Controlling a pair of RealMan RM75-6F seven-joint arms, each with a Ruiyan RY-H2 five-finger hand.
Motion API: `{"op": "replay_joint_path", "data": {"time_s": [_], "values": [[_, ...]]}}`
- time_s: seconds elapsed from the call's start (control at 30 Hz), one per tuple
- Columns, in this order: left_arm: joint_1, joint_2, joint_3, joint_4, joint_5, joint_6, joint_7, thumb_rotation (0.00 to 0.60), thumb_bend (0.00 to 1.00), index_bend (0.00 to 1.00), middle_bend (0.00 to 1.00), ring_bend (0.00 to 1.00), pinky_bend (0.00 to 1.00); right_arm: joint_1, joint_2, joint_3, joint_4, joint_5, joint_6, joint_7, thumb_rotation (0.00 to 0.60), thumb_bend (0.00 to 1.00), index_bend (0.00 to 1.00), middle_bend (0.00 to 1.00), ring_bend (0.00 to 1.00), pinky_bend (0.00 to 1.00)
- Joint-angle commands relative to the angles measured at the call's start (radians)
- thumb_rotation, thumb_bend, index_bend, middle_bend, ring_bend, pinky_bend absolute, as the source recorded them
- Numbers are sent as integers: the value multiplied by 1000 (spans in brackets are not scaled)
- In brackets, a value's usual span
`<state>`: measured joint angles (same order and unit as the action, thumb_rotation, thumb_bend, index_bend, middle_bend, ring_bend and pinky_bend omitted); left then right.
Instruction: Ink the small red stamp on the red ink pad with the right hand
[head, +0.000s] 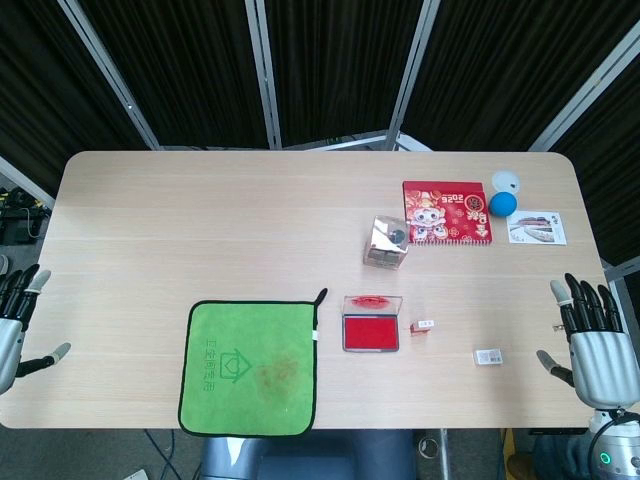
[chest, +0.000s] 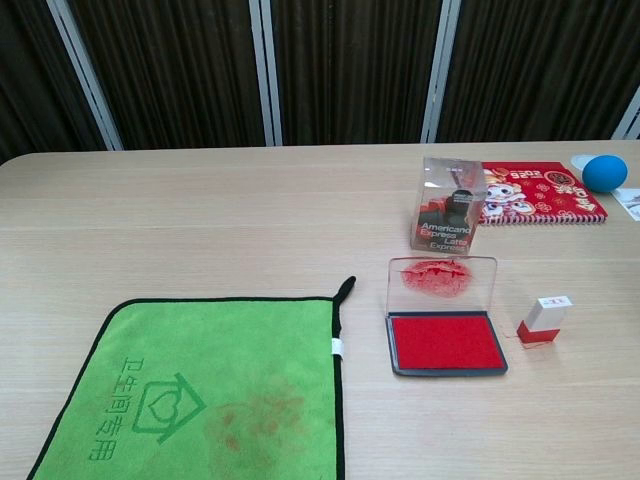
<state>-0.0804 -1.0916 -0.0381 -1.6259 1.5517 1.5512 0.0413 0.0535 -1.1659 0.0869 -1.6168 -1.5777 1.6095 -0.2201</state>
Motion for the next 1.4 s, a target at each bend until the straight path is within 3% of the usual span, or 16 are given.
{"op": "replay_joint_path", "data": {"time_s": [0.03,0.1,0.17,0.23,0.3,0.33,0.6,0.8,1.03,1.4], "values": [[2,-4,-1,6,0,4,-4,600,0,0,0,0,0,1,-1,-2,2,-1,-2,-1,600,0,0,0,0,51],[3,-6,-1,10,2,6,-8,600,0,0,0,0,0,3,0,-3,1,1,-9,-5,600,0,0,0,0,99],[4,-7,-1,11,1,8,-8,600,0,0,0,0,0,7,-4,-1,5,-1,-13,-11,600,0,0,0,69,270],[5,-7,-2,10,1,11,-7,600,0,0,0,0,0,22,-11,4,17,-8,-25,-9,600,0,0,0,378,606],[5,-9,-5,13,2,14,0,600,0,0,0,0,0,43,-21,12,33,-15,-43,2,600,0,0,0,598,800],[3,-13,-7,14,0,12,7,600,0,0,0,0,0,65,-24,15,47,-16,-76,1,600,0,0,0,649,849],[-17,-38,-18,20,-45,-39,52,600,0,0,0,0,0,247,13,27,1,65,-426,7,600,0,0,3,778,983],[-30,-65,-32,34,-98,-77,95,600,0,0,0,0,0,337,-49,33,51,95,-562,24,600,0,48,110,828,1000],[-38,-90,-34,49,-102,-83,123,600,0,0,0,0,0,376,-147,29,136,132,-603,5,600,0,171,240,853,1000],[-42,-98,-34,42,-113,-89,153,600,0,0,0,0,0,407,-238,1,203,124,-610,-29,600,40,257,317,860,1000]]}}
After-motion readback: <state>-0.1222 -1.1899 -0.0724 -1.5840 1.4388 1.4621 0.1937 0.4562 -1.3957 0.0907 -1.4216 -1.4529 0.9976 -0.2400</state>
